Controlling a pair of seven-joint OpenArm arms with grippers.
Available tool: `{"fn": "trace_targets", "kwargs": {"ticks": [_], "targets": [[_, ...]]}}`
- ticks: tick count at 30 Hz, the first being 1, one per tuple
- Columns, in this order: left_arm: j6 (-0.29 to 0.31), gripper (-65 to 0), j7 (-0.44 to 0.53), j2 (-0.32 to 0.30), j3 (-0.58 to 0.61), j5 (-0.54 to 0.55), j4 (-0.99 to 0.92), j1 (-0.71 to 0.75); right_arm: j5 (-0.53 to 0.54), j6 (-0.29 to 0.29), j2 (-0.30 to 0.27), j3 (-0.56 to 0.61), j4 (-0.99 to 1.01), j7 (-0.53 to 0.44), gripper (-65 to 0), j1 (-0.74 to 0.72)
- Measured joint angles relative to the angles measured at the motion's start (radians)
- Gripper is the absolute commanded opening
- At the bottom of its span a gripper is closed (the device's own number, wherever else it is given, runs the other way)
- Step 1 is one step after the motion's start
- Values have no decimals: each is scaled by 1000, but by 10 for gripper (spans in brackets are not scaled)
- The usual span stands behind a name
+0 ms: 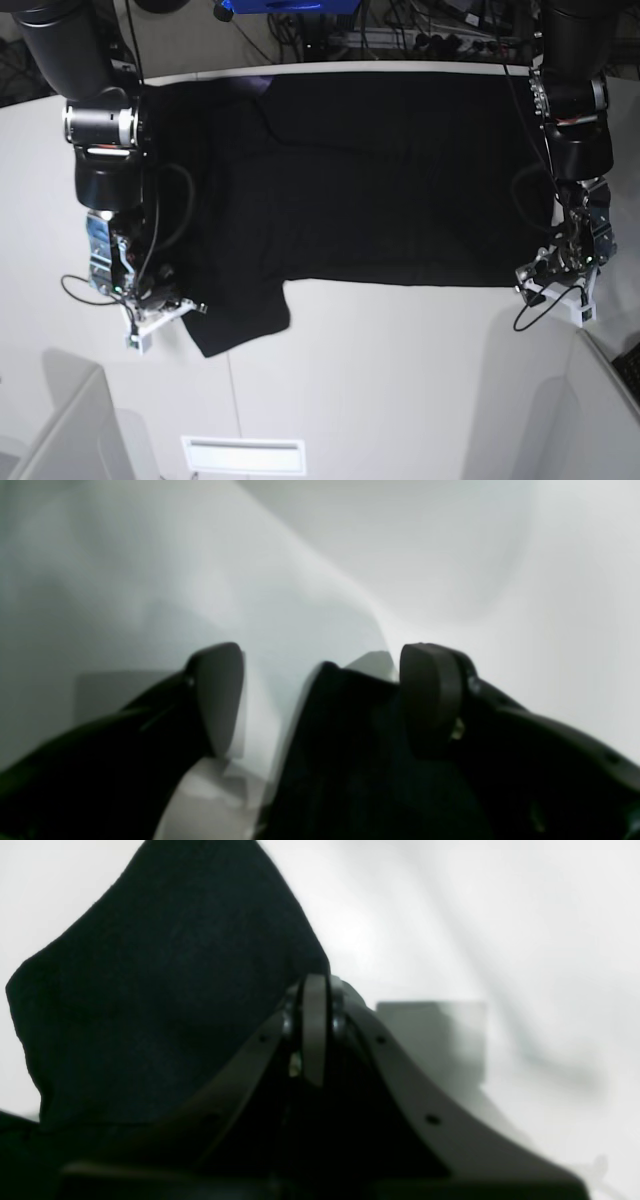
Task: Fold the T-shirt properly
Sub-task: 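Grasp the opposite side edge with both grippers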
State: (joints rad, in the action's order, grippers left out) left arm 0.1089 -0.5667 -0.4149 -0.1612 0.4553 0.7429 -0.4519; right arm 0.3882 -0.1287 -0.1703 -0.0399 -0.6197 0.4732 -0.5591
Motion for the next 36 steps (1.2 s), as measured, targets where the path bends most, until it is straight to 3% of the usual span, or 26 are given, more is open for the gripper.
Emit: {"fn": "trace_targets", "kwargs": {"ticks": [6, 8, 13, 20, 25, 27, 36], "targets": [[-4, -212, 41, -1, 40, -6, -26, -11, -1, 0, 0, 0, 0, 17, -650, -8], [-4, -301, 41, -1, 40, -6, -29, -11, -3, 0, 0, 0, 2, 17, -650, -8], [-4, -640, 40, 2, 40, 5, -32, -10, -3, 0, 1, -6, 2, 16, -650, -6], [-4, -650, 18, 3, 37, 12, -6, -3, -3, 2, 4, -8, -74, -2, -650, 40], [-3, -650, -13, 13, 38, 13, 111, 65, -16, 19, 6, -8, -219, 43, -650, 117], [-3, -650, -28, 13, 38, 9, 151, 79, -23, 69, 7, -8, -248, 55, -650, 125], [-4, -650, -55, 14, 39, 10, 399, 183, -21, 77, 3, -8, -304, 72, -650, 135]]}}
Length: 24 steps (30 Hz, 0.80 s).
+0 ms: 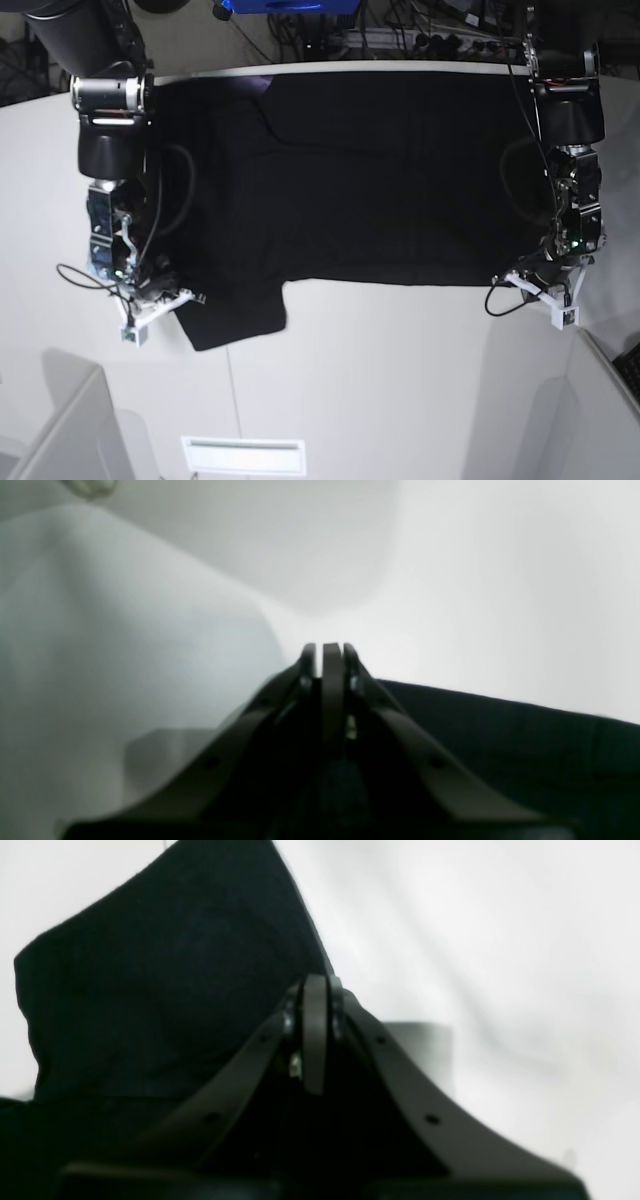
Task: Fold the T-shirt properly
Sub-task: 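Grasp the opposite side edge with both grippers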
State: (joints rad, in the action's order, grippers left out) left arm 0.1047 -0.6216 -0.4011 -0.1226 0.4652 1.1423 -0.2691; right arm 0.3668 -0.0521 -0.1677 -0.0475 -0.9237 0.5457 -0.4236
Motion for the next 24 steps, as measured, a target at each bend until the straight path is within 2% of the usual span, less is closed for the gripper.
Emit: {"fn": "trace_targets", "kwargs": {"ticks": [11, 16, 18, 24], "targets": [[1, -650, 0, -1, -1, 1, 129, 51, 1, 3, 1, 0, -180, 2, -650, 83], [0, -650, -3, 28, -96, 0, 215, 113, 0, 3, -2, 0, -234, 0, -650, 114], [1, -650, -54, 30, -123, 1, 231, 125, 0, 3, -2, 0, -258, 2, -650, 131], [1, -650, -79, 33, -134, 1, 283, 157, 1, 4, -2, 0, -326, 1, -650, 172]]}}
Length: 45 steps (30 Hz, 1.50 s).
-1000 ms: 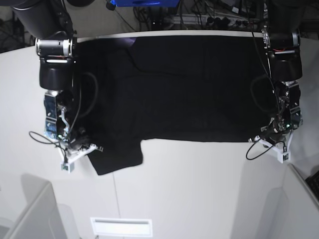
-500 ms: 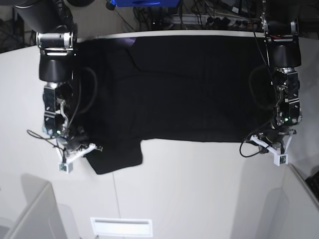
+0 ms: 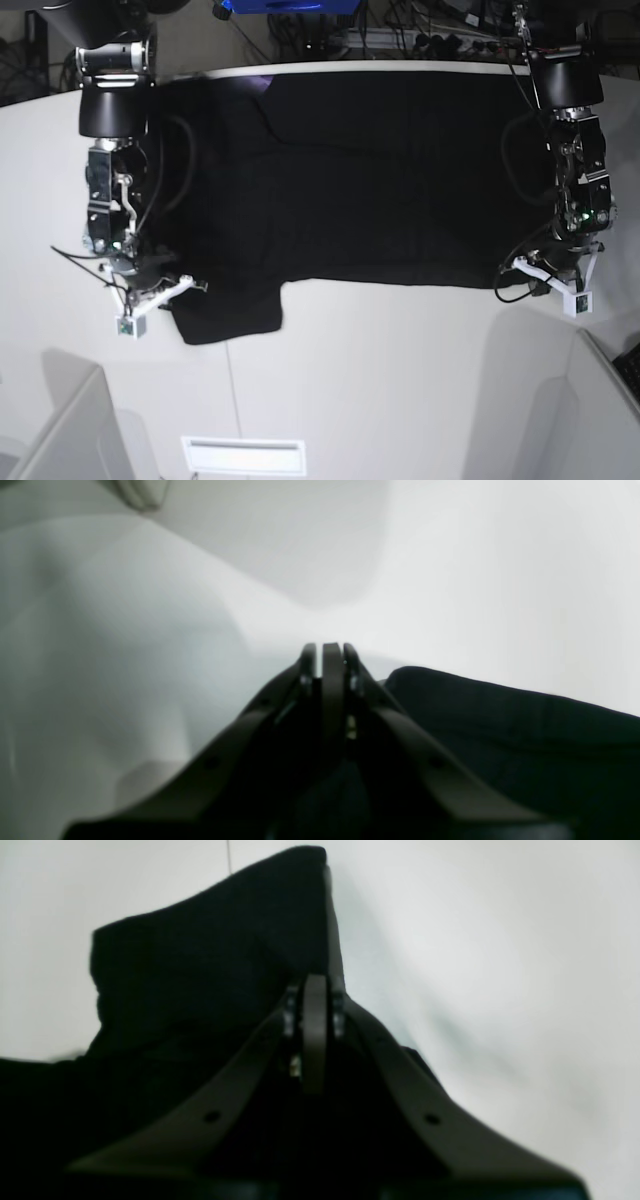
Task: Fold the T-shirt properly
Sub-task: 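Grasp the opposite side edge with both grippers, then lift and fold the grasped edge over toward the first folded edge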
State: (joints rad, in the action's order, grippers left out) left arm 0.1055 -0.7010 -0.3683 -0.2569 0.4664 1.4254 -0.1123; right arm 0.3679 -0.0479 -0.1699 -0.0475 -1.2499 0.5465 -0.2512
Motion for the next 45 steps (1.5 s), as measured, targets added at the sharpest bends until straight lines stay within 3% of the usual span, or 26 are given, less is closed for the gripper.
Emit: {"fn": "trace_targets", "kwargs": {"ticks": [11, 16, 23, 28, 34, 45], "targets": [[0, -650, -8, 0, -2, 0, 150, 96, -1, 2, 3, -11, -145, 2, -650, 93], [0, -650, -8, -3, -2, -2, 210, 153, -6, 3, -3, -89, -185, 64, -650, 115], [0, -650, -11, -3, -2, 5, 268, 210, -3, 3, 2, -85, -279, 101, -650, 182], [7, -650, -106, -1, -69, 167, 298, 216, -2, 3, 0, -88, -342, 119, -650, 209], [3, -650, -157, -11, -102, 162, 365, 244, -1, 3, 8, -160, -415, 190, -650, 258], [6, -650, -162, -34, -153, 175, 469, 353, -1, 5, 5, -215, -575, 255, -650, 358]]}}
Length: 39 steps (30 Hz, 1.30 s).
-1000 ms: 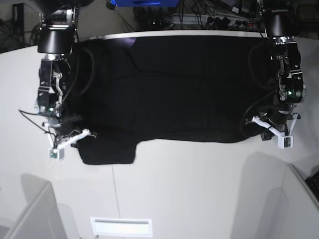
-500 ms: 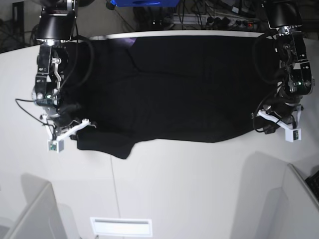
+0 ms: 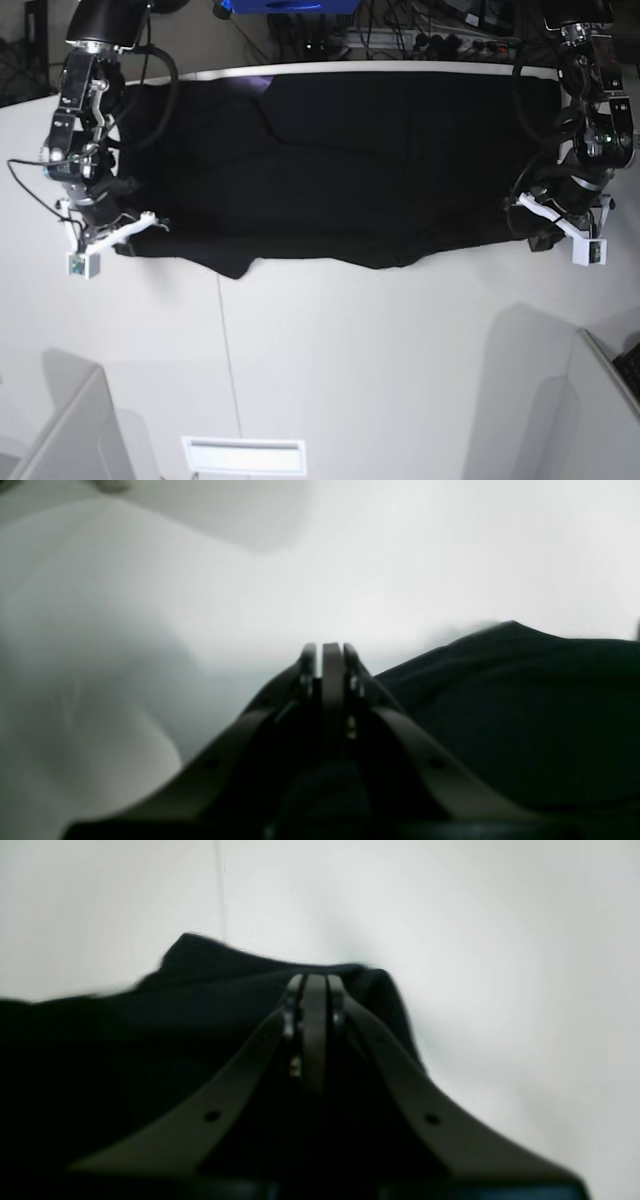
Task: Fold the T-shirt properly
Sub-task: 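Lift and fold the grasped edge over toward the first folded edge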
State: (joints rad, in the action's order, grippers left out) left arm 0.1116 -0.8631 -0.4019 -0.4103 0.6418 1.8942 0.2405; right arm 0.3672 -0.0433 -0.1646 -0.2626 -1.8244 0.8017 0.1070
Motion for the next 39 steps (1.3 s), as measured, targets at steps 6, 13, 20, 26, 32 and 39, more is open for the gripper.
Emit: {"fn": "trace_targets", "kwargs": {"ticks": [6, 13, 20, 26, 32, 39], "targets": [[-6, -650, -2, -5, -38, -11, 22, 43, 10, -2, 5, 1, -47, 12, -650, 48], [79, -650, -6, -27, -43, -13, 30, 98, 6, -2, 5, 0, -56, 12, -650, 105], [88, -650, -1, -36, -111, -15, 27, 126, 10, -2, 3, -1, -90, 9, -650, 144], [88, -650, -3, -36, -112, -13, 27, 147, 13, -10, 77, -88, -140, 90, -650, 155], [89, -650, -1, -36, -113, -11, 27, 147, 11, -10, 89, -119, -158, 149, -650, 143], [89, -650, 0, -37, -153, -14, 27, 170, 174, -10, 84, -232, -159, 247, -650, 142]]}}
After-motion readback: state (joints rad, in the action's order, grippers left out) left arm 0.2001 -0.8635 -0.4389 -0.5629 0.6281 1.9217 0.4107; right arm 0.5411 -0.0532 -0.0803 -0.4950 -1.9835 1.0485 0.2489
